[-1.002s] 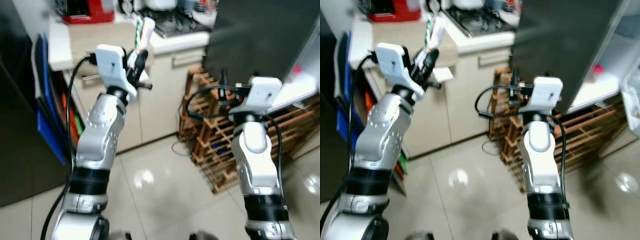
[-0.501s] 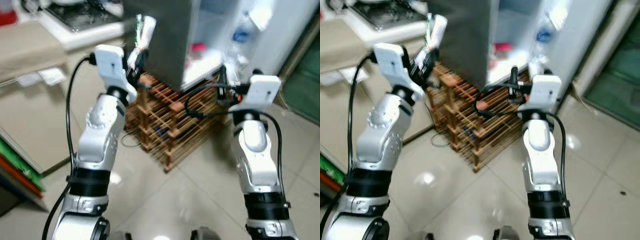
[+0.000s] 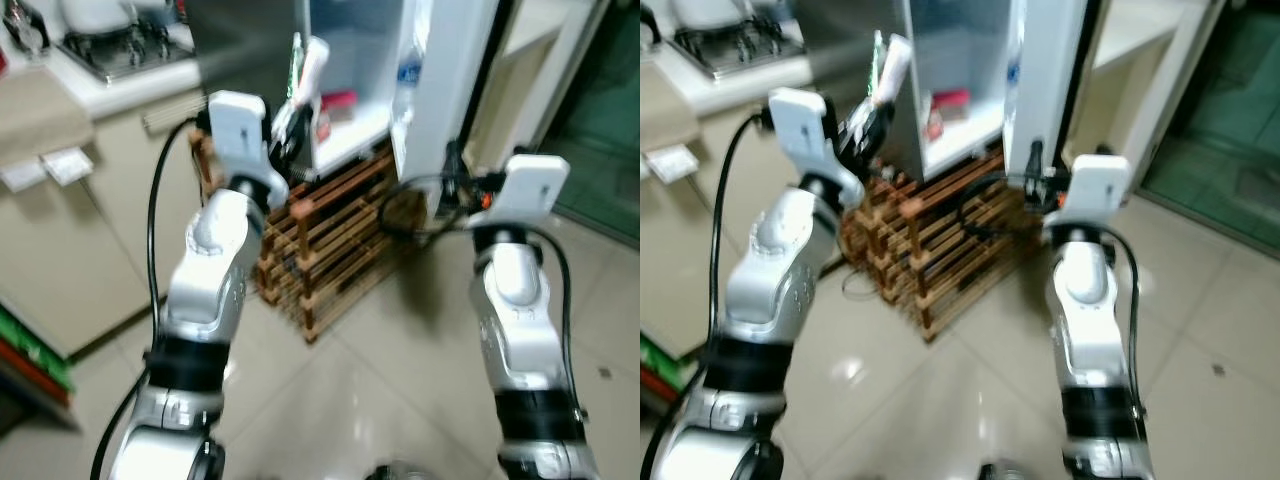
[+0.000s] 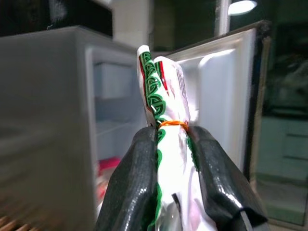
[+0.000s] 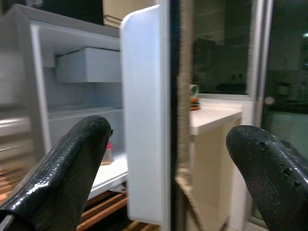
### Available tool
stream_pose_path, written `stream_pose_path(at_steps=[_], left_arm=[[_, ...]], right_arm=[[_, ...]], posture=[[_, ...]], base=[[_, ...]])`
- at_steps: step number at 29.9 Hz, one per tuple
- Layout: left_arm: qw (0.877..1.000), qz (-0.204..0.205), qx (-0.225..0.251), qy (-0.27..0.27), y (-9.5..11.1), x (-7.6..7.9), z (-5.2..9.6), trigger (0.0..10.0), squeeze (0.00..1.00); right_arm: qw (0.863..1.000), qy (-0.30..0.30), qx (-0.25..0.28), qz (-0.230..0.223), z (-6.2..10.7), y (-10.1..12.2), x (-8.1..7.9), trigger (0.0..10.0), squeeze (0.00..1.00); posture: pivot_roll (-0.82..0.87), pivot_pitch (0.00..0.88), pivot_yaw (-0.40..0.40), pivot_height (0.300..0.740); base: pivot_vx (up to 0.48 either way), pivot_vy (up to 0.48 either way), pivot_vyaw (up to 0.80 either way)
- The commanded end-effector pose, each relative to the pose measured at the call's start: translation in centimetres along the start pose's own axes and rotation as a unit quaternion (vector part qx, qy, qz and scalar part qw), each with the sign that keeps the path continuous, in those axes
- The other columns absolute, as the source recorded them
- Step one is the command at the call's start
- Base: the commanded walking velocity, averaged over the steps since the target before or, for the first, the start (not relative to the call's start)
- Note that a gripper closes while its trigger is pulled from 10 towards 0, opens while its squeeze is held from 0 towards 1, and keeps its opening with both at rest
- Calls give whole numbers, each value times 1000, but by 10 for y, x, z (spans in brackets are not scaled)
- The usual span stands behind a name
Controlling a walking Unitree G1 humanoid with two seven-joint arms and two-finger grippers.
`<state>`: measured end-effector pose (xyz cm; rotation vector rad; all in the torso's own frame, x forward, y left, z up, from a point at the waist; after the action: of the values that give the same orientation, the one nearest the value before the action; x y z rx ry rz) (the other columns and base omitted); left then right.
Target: Restocking fridge
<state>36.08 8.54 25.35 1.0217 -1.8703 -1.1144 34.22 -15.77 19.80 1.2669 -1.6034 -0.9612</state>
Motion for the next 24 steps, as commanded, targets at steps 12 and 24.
stream_pose_path(at_steps=[12,24], left_arm=[[1000,-8,8,3,4,-3,-1,10000,0],[1000,-2,-1,-12,2,-2,-4,10000,0]], right_arm=[[1000,18,12,-1,-4,5,-7,10000,0],[1000,19,15,-1,-7,4,-8,10000,0]], posture=[[-116,0,37,711],[-111,0,44,711]], base=[[309,0,0],[185,0,0]])
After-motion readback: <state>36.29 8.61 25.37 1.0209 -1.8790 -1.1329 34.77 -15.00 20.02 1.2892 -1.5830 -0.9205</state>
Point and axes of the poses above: a point about 5 cm out from each wrist's last joint towards the gripper, its own z axis pointing back from the gripper into the wrist, its own y axis along the axis of the wrist's last joint, x = y × z, the point moved 3 cm from there along -z, pointing out of the wrist towards the gripper, and after that the axes turned 9 degrees about z, right-handed, at the moved point
